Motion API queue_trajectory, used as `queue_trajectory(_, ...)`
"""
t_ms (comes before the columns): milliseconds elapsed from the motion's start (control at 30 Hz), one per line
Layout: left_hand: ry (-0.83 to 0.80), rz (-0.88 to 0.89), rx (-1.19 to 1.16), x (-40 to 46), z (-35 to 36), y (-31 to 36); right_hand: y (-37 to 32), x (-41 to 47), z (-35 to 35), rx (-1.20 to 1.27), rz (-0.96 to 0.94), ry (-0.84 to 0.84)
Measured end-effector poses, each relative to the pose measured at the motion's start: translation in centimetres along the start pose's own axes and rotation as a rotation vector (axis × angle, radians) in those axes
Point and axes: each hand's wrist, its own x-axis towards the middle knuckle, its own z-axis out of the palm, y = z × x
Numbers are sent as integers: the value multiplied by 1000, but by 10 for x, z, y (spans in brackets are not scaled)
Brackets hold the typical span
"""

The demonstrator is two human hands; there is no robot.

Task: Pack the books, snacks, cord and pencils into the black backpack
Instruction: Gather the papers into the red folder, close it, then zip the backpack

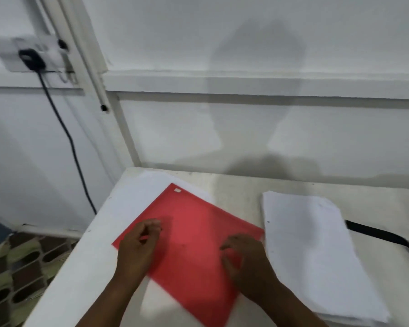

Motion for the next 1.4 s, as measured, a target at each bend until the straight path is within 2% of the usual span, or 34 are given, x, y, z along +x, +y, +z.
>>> queue_trajectory(100, 107, 6, 74, 21, -46, -20, -36, 10, 39, -103, -26, -108)
queue_trajectory(233, 138, -34, 246, 51, -82, -53, -71, 14, 76, -263, 93, -442)
queue_trajectory(333, 85, -37, 450, 70, -95, -68, -71, 9, 94, -315, 136, -505)
queue_trajectory(433, 25, -48, 525, 86, -100, -78, -70, 5, 100, -350, 102, -511)
queue_trajectory(500, 21, -103, 577, 97, -100, -82, -76, 5, 100, -331, 46, -477)
queue_trajectory(667, 33, -185, 634, 123, -95, -80, -81, 6, 94, -157, -74, -54)
queue_trajectory(767, 71, -204, 577, 141, -92, -82, -86, 6, 83, -81, 40, 65)
queue_trajectory(867, 40, -162, 608, 155, -85, -86, -84, 0, 79, 30, 152, 153)
queue_trajectory(1000, 31, -118, 666, 164, -69, -80, -80, -6, 82, -12, 147, 174)
queue_trajectory(1133, 27, -162, 510, 176, -58, -72, -72, -12, 90, -63, 135, 136)
queue_trajectory(1200, 22, -132, 562, 177, -54, -68, -68, -13, 93, -78, 139, 141)
queue_trajectory(1400, 146, -118, 365, 164, -43, -50, -67, -15, 94, -111, 150, 152)
